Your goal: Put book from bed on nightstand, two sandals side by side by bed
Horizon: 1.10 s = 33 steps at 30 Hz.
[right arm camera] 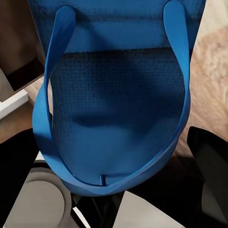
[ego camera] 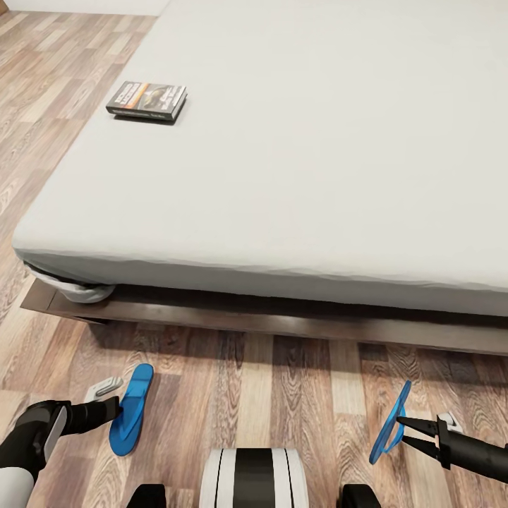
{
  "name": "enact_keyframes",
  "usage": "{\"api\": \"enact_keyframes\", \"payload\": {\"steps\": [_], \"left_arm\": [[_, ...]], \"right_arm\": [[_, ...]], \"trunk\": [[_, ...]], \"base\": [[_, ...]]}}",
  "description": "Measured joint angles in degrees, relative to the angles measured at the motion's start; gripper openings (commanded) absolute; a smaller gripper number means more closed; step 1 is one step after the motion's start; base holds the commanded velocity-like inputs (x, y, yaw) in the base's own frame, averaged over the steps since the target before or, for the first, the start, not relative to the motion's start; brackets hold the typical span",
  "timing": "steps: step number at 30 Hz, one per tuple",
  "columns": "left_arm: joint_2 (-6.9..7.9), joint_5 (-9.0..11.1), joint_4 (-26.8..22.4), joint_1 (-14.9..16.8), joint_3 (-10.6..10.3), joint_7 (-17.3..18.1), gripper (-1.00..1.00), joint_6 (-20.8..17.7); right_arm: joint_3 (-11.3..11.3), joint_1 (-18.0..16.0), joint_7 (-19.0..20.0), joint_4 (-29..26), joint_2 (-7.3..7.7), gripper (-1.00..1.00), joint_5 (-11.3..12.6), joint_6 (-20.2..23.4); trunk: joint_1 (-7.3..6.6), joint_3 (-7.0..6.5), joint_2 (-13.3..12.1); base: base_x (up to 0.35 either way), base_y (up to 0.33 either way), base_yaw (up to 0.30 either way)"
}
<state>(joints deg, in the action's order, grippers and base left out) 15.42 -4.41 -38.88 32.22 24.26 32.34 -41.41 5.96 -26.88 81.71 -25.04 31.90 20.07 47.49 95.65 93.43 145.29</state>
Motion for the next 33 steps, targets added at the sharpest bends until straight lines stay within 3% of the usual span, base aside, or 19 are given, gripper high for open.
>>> {"api": "enact_keyframes", "payload": {"steps": [33], "left_arm": [[0.0,0.0,0.0,0.0,-0.06,0.03,-1.0,0.0]], "right_arm": [[0.0,0.0,0.0,0.0,0.0,-1.0,0.0,0.0]], "trunk": [[0.16,1.33,0.08]], "base": [[0.0,0.0,0.0]]}}
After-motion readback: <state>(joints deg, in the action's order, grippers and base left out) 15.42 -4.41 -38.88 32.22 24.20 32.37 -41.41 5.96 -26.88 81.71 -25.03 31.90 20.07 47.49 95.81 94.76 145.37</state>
